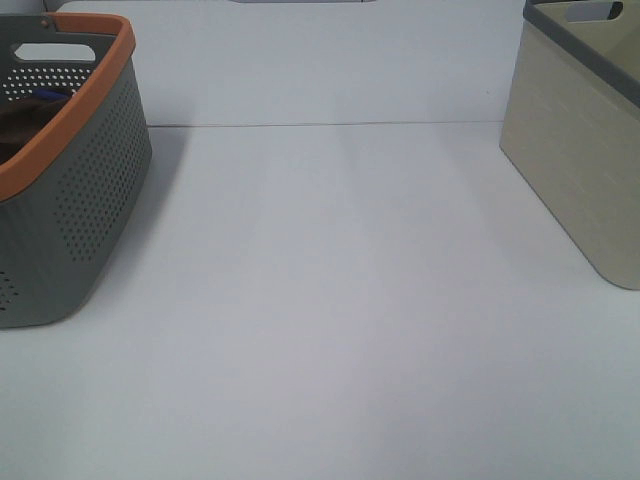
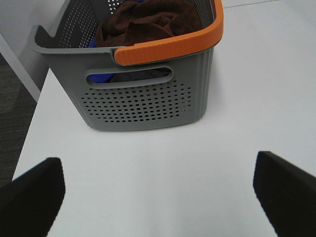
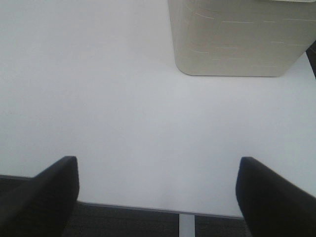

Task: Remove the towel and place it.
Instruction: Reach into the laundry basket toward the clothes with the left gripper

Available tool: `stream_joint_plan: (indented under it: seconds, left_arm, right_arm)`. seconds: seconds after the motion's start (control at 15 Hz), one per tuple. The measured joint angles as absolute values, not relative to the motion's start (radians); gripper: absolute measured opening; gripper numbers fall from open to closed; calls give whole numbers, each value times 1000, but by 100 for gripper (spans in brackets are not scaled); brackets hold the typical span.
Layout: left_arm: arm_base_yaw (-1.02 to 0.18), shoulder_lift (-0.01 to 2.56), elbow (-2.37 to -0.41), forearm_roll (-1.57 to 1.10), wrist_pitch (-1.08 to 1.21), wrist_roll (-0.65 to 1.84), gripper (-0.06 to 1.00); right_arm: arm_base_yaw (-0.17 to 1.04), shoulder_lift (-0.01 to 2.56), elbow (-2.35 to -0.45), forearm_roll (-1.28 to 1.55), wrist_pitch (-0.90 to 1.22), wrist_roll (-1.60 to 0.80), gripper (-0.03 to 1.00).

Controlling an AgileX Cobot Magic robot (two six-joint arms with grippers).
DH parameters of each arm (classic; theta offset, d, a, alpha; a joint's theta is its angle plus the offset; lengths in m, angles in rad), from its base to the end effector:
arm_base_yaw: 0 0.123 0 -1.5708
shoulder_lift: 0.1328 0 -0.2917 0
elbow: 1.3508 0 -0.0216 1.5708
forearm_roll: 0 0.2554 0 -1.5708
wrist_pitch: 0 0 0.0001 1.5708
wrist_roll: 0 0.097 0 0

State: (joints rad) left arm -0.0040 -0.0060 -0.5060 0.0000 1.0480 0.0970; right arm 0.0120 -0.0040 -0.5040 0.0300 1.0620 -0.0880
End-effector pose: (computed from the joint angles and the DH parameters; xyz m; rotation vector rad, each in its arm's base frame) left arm -0.0033 0.0000 0.2796 0.1020 2.0175 0.0590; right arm -0.0034 0.0025 0.2778 -0.1034 2.0346 -0.0118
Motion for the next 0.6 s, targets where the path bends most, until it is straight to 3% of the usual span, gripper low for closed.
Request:
stream_joint_plan:
  seconds: [0.6]
  left_arm:
    - [-4, -6, -506, 0, 1048, 97, 99]
  right_arm:
    - [12, -4, -504, 30, 1062, -88, 76]
